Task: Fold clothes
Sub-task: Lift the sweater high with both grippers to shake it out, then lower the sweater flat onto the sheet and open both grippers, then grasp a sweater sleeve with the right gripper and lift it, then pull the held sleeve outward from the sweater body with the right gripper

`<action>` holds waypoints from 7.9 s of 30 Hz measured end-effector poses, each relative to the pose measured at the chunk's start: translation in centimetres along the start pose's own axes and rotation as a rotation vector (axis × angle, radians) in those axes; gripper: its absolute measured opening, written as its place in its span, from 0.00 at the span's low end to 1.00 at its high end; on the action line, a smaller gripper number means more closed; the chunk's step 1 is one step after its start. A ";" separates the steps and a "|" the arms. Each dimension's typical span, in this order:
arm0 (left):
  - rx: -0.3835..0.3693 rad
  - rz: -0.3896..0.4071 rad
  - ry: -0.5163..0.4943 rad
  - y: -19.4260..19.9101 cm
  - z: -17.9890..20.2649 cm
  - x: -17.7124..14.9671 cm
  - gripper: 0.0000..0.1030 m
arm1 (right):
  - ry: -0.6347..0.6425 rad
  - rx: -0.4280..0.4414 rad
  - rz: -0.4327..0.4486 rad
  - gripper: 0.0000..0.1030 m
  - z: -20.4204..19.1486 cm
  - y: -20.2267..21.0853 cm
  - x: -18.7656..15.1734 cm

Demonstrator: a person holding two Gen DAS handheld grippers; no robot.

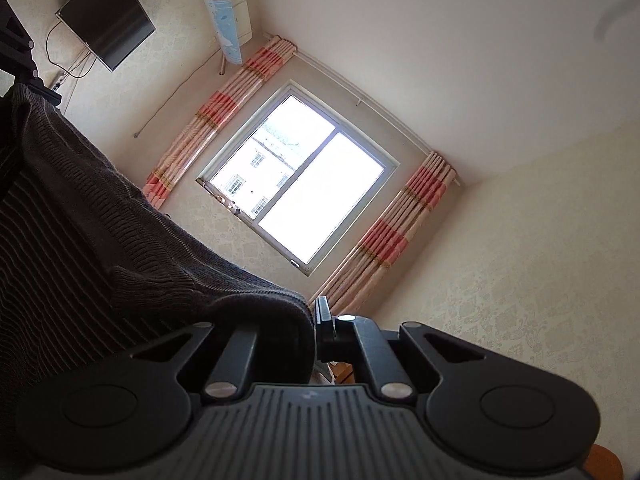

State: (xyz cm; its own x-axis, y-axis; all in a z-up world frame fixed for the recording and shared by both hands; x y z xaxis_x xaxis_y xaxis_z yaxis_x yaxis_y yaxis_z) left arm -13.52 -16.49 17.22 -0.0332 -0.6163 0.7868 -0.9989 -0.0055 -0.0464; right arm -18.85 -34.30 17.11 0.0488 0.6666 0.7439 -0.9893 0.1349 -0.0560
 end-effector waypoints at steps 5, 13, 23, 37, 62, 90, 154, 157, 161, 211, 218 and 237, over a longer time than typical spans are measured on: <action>0.031 0.052 0.022 1.9 -1.8 2.8 0.11 | -0.040 -0.051 0.063 0.06 3.4 3.4 2.2; 0.005 0.035 0.012 0.6 -0.8 3.4 0.13 | -0.052 -0.052 0.060 0.06 5.4 5.6 2.1; -0.109 -0.141 -0.059 -9.0 7.5 -3.5 0.13 | 0.018 0.067 -0.137 0.06 -1.1 -3.2 -4.3; -0.182 -0.324 -0.042 -25.8 18.5 -12.7 0.13 | -0.038 0.158 -0.341 0.06 -9.8 -23.4 -14.0; -0.367 -0.634 -0.096 -41.8 36.2 -33.1 0.18 | -0.182 0.315 -0.635 0.09 -28.4 -45.2 -32.7; -0.448 -0.476 -0.219 -20.5 23.1 -23.0 0.50 | -0.083 0.416 -0.657 0.60 -18.6 -25.5 -24.0; -0.769 -0.665 0.270 -8.1 27.2 -27.9 0.68 | -0.207 0.268 -0.838 0.07 -12.3 -18.1 -34.6; -0.775 -0.639 0.277 -8.2 27.3 -27.4 0.68 | -0.146 0.132 -0.839 0.07 -9.9 -20.4 -36.1; -0.783 -0.622 0.287 -8.5 27.6 -26.9 0.68 | -0.112 0.013 -0.861 0.07 -6.9 -23.7 -38.2; -0.847 -0.560 0.230 -12.7 31.2 -27.9 0.69 | -0.398 0.596 -0.837 0.11 -22.6 -42.0 -41.9; -0.852 -0.550 0.248 -13.0 31.1 -28.4 0.69 | -0.309 0.326 -0.757 0.08 -21.5 -45.2 -40.4; -0.788 -0.579 0.252 -8.7 27.3 -26.8 0.69 | -0.463 0.370 -0.837 0.24 -13.9 -33.6 -35.9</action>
State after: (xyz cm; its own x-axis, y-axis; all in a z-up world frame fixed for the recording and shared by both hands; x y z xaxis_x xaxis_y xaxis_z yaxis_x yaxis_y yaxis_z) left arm -3.02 -21.43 -20.33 0.5486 -0.4990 0.6708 -0.5976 0.3271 0.7320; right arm 14.50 -52.61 -16.95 0.7628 0.1032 0.6383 -0.6465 0.1400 0.7500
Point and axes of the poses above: each gripper's, at about its wrist camera, not at the fingertips, and y roughly against the way its jaws point, z to its right, x to its top, the point moved 3 cm from there along -y, roughly the way its jaws point, and after that the axes turned 4 degrees about y, right-handed, at the moved point
